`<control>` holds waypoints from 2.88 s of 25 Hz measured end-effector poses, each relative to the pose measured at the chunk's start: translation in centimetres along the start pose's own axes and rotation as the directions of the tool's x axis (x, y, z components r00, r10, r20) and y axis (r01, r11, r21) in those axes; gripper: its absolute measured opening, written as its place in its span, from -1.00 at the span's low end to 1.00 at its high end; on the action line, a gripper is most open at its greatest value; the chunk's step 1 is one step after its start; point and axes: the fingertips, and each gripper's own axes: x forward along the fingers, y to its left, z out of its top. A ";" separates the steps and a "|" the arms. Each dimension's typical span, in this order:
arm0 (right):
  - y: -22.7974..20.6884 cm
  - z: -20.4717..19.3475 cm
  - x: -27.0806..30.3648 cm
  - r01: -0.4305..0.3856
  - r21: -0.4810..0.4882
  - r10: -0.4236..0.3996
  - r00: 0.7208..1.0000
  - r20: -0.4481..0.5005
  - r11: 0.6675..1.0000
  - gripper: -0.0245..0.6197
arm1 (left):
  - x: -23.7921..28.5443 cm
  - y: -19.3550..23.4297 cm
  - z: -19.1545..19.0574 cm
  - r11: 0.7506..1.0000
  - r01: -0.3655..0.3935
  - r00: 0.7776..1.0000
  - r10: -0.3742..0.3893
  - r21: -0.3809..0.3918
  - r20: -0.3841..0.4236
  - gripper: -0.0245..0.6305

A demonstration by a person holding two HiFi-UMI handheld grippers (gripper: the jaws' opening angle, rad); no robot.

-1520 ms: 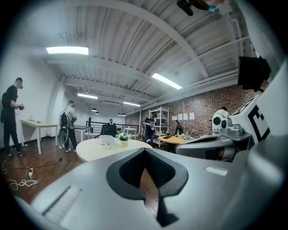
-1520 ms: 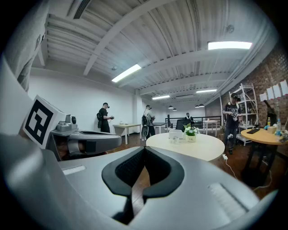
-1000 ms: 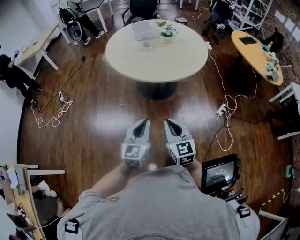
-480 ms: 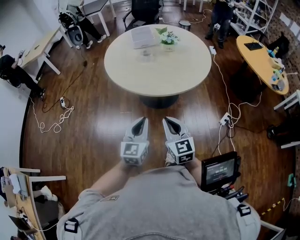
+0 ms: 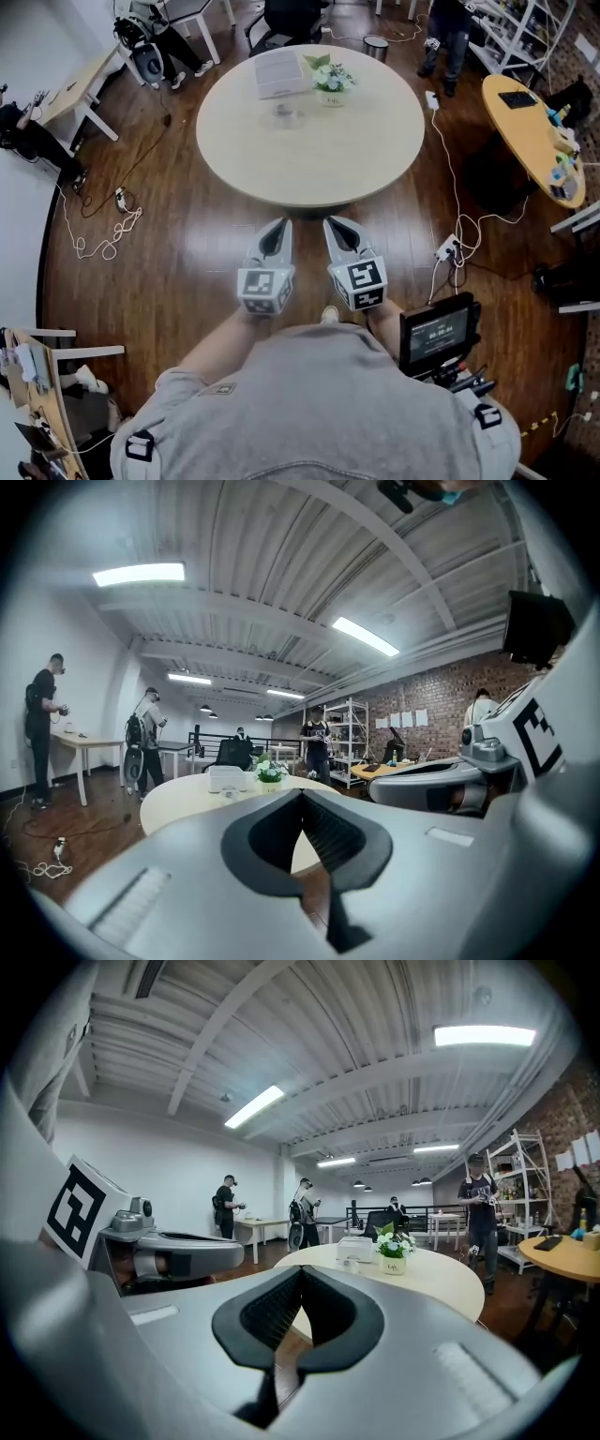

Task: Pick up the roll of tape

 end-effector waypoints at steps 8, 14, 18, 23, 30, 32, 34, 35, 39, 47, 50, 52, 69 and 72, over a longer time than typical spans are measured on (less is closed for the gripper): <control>-3.8 0.4 2.9 -0.010 0.024 0.010 1.000 -0.011 1.000 -0.88 | 4.4 1.0 -0.1 0.999 -0.038 0.998 0.038 0.000 -0.040 -0.92; -5.1 -0.1 6.2 0.004 0.037 -0.003 0.999 -0.038 0.999 -0.88 | 7.7 3.1 0.0 1.000 -0.019 0.999 0.019 -0.014 -0.047 -0.92; -6.2 0.2 9.8 0.031 0.042 -0.029 0.998 -0.052 0.999 -0.88 | 10.8 5.8 0.1 1.000 -0.002 0.998 0.001 -0.015 -0.061 -0.92; -6.9 1.5 15.0 0.065 0.041 -0.062 0.996 -0.070 0.997 -0.88 | 14.7 10.4 1.0 0.999 0.028 0.997 -0.029 -0.017 -0.070 -0.92; -7.2 3.0 21.3 0.119 0.030 -0.116 0.989 -0.091 0.992 -0.88 | 18.9 15.7 1.4 0.996 0.086 0.992 -0.087 -0.015 -0.090 -0.92; -7.2 3.0 22.5 0.128 0.022 -0.125 0.987 -0.098 0.992 -0.88 | 19.7 16.7 1.2 0.995 0.098 0.991 -0.099 -0.015 -0.094 -0.92; -7.4 3.1 23.6 0.132 0.018 -0.130 0.986 -0.106 0.991 -0.88 | 20.6 17.5 1.2 0.994 0.104 0.989 -0.106 -0.018 -0.100 -0.92; -7.5 3.1 24.1 0.131 0.019 -0.129 0.985 -0.111 0.991 -0.88 | 21.1 17.8 1.1 0.994 0.105 0.989 -0.107 -0.022 -0.105 -0.92; -9.1 3.1 25.6 0.116 0.027 -0.112 0.987 -0.118 0.993 -0.88 | 23.2 18.2 1.0 0.995 0.091 0.989 -0.094 -0.027 -0.118 -0.92; -14.0 2.5 29.6 0.050 0.060 -0.042 0.992 -0.120 0.997 -0.88 | 28.6 20.0 0.5 1.000 -0.014 0.986 0.012 -0.010 -0.167 -0.92; -16.2 2.3 31.0 0.025 0.067 -0.016 0.992 -0.124 0.997 -0.88 | 30.5 20.7 0.2 0.998 -0.063 0.981 0.061 -0.007 -0.184 -0.92; -17.3 1.6 32.0 0.015 0.069 -0.005 0.990 -0.140 0.998 -0.88 | 31.5 21.2 -0.3 0.996 -0.084 0.977 0.081 -0.007 -0.197 -0.92; -18.6 -3.5 41.1 0.020 0.092 0.008 0.954 -0.299 0.996 -0.88 | 36.8 27.8 -7.2 0.991 -0.117 0.931 0.088 -0.062 -0.356 -0.92; -18.3 -4.5 42.4 0.024 0.090 0.007 0.945 -0.326 0.996 -0.88 | 37.5 28.4 -8.5 0.992 -0.107 0.922 0.071 -0.073 -0.381 -0.92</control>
